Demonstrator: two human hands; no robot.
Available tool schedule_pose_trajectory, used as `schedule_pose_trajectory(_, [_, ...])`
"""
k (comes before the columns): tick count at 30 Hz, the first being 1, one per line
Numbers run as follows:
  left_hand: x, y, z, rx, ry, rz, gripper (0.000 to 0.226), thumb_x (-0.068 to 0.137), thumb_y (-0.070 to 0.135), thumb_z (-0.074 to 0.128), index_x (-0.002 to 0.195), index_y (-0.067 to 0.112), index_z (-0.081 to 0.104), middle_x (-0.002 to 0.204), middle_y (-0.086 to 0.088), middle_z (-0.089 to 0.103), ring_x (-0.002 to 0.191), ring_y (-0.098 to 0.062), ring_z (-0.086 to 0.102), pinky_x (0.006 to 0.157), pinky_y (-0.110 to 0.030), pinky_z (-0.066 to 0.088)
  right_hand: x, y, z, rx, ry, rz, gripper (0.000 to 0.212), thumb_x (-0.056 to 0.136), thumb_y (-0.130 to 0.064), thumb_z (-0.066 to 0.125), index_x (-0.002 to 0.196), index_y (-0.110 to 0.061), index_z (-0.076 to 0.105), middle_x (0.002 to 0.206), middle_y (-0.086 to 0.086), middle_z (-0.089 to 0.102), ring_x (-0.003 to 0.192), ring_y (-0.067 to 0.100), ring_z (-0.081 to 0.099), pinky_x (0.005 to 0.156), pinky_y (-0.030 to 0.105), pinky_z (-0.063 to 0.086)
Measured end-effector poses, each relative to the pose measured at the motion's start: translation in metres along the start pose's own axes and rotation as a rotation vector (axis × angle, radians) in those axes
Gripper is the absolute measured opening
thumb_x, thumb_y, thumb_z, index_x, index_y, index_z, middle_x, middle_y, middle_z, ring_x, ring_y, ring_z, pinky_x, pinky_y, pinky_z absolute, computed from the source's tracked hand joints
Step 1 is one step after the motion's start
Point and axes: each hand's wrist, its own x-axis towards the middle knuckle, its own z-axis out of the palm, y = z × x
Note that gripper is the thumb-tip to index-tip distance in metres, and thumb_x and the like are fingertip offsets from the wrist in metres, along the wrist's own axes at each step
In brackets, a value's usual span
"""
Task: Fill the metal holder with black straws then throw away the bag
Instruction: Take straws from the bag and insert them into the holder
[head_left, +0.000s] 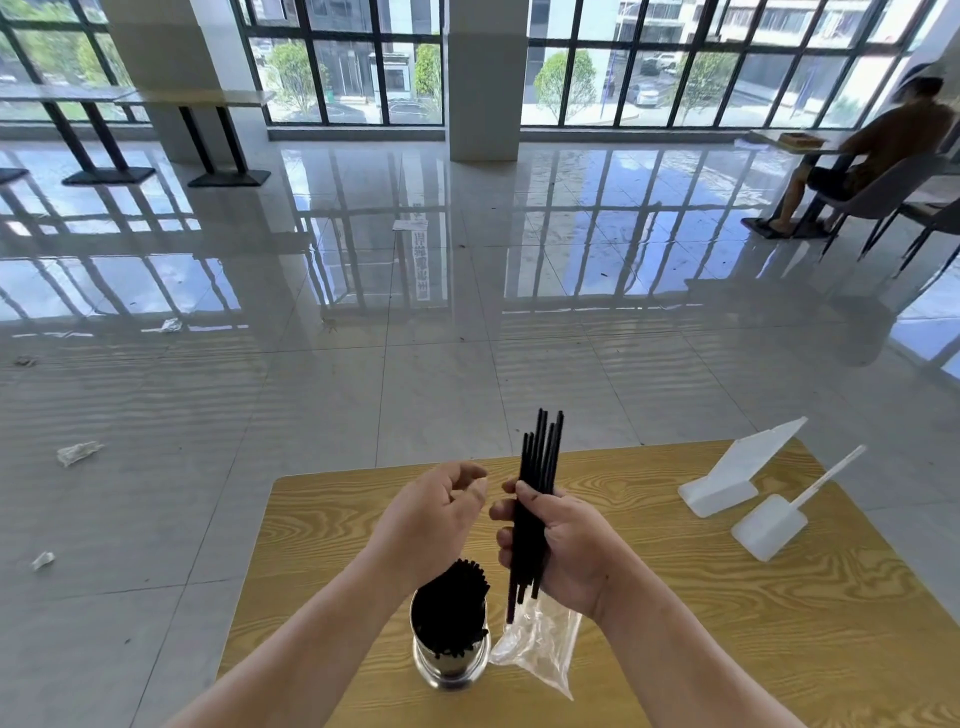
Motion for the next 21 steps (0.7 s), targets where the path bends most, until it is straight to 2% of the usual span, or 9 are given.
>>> schedule_pose_trajectory(1, [0.001,0.002,-0.001,-0.111,-0.059,-0.075,0.019,0.105,0.049,0.059,0.109,0.036,0.073,0.089,0.01,0.077,0.076,0.0,0.066,0.081,-0.039,0.058,-0.001,0.001,0.001,-0.017,-0.042,0.006,0.017,0.108,-0.019,0.054,0.116,-0.006,0.061,0.081,0.012,0.063,0.059,0.023,0.056,0.054,0.034,0.049])
schedule_pose_trajectory(3, [0.001,0.007,-0.003,-0.356,-0.229,-0.187,0.04,0.104,0.057,0.058,0.107,0.023,0.079,0.098,0.0,0.081,0.091,-0.014,0.074,0.09,-0.04,0.057,-0.001,0.006,0.004,-0.042,-0.119,0.014,0.017,0.106,-0.022,0.06,0.112,-0.008,0.066,0.074,0.007,0.052,0.054,0.016,0.045,0.05,0.029,0.04])
schedule_pose_trajectory(5, [-0.001,0.011,-0.004,-0.521,-0.317,-0.201,0.048,0.103,0.054,0.061,0.107,0.01,0.08,0.092,-0.006,0.078,0.085,-0.018,0.074,0.091,-0.041,0.059,-0.002,0.011,0.009,-0.059,-0.194,0.026,0.018,0.105,-0.027,0.064,0.102,-0.01,0.07,0.071,0.005,0.046,0.051,0.014,0.042,0.047,0.027,0.039])
schedule_pose_trajectory(7, [-0.003,0.013,-0.005,-0.551,-0.277,-0.176,0.039,0.102,0.043,0.068,0.102,0.007,0.082,0.084,-0.012,0.073,0.07,-0.018,0.069,0.079,-0.037,0.063,-0.003,0.015,0.012,-0.092,-0.244,0.034,0.02,0.103,-0.029,0.068,0.095,-0.01,0.071,0.072,0.006,0.049,0.052,0.015,0.046,0.049,0.028,0.042])
schedule_pose_trajectory(10, [-0.004,0.012,-0.007,-0.56,-0.229,-0.163,0.033,0.102,0.035,0.071,0.092,0.006,0.082,0.072,-0.021,0.063,0.054,-0.027,0.059,0.059,-0.036,0.057,-0.004,0.018,0.015,-0.118,-0.272,0.045,0.022,0.105,-0.026,0.065,0.096,-0.006,0.07,0.077,0.011,0.06,0.061,0.022,0.058,0.059,0.034,0.052])
schedule_pose_trajectory(14, [-0.005,0.011,-0.01,-0.565,-0.221,-0.161,0.036,0.102,0.037,0.071,0.093,0.004,0.081,0.063,-0.02,0.059,0.047,-0.027,0.057,0.052,-0.032,0.054,-0.005,0.016,0.016,-0.113,-0.3,0.061,0.024,0.107,-0.024,0.062,0.097,-0.005,0.073,0.081,0.012,0.065,0.066,0.024,0.065,0.064,0.035,0.056])
schedule_pose_trajectory(18, [-0.004,0.009,-0.008,-0.632,-0.185,-0.162,0.03,0.101,0.029,0.073,0.093,0.0,0.078,0.071,-0.022,0.06,0.047,-0.026,0.054,0.049,-0.032,0.052,-0.005,0.018,0.016,-0.104,-0.307,0.063,0.022,0.105,-0.024,0.064,0.099,-0.005,0.073,0.081,0.011,0.066,0.066,0.023,0.065,0.063,0.035,0.056])
schedule_pose_trajectory(21, [-0.004,0.008,-0.007,-0.643,-0.171,-0.163,0.03,0.101,0.026,0.074,0.094,-0.003,0.076,0.069,-0.021,0.059,0.046,-0.025,0.054,0.048,-0.032,0.051,-0.004,0.019,0.015,-0.108,-0.316,0.055,0.021,0.104,-0.025,0.065,0.096,-0.007,0.075,0.081,0.011,0.067,0.066,0.023,0.066,0.063,0.035,0.056])
